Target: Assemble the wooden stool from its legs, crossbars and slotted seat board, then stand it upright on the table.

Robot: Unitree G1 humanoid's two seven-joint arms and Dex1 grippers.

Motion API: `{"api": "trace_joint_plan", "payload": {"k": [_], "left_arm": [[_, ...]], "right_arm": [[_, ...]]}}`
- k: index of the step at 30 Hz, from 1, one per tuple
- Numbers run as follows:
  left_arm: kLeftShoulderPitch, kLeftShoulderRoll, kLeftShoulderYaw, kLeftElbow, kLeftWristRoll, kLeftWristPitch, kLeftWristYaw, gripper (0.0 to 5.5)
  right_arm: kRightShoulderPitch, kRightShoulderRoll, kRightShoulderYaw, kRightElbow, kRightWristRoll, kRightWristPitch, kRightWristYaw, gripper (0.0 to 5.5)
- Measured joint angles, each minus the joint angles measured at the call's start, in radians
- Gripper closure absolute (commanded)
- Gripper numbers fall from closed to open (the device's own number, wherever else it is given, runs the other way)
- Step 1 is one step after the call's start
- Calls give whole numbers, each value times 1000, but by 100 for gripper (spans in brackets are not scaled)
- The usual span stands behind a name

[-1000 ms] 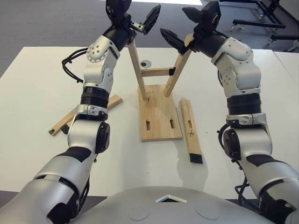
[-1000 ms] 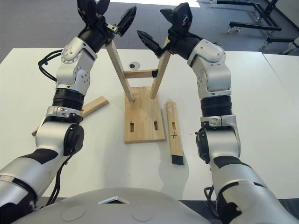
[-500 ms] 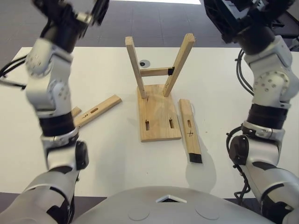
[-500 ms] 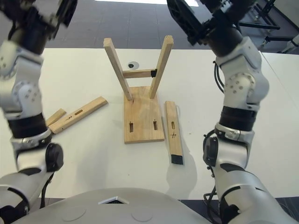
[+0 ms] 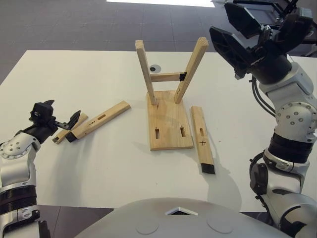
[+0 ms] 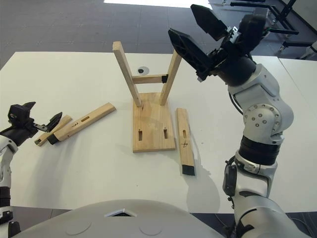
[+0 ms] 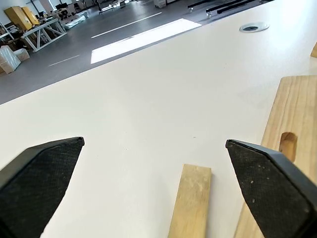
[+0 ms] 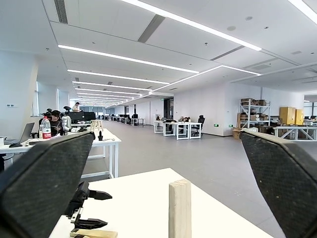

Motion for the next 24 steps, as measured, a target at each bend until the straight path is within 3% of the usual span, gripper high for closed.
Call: {"api": "trace_joint_plan", "payload": {"k": [7, 16, 24], "left_arm": [[-33, 40, -64, 97, 98, -30, 57, 26], [75, 135, -70, -74, -6, 108, -148, 26], [126, 209, -55, -165, -5, 226, -169, 26]], "right_arm": [[-17, 1, 1, 1, 39, 1, -22, 10], [-19, -15, 10, -10, 60, 3, -31, 10], [-19, -27, 40, -17, 41, 2, -35, 10]]}}
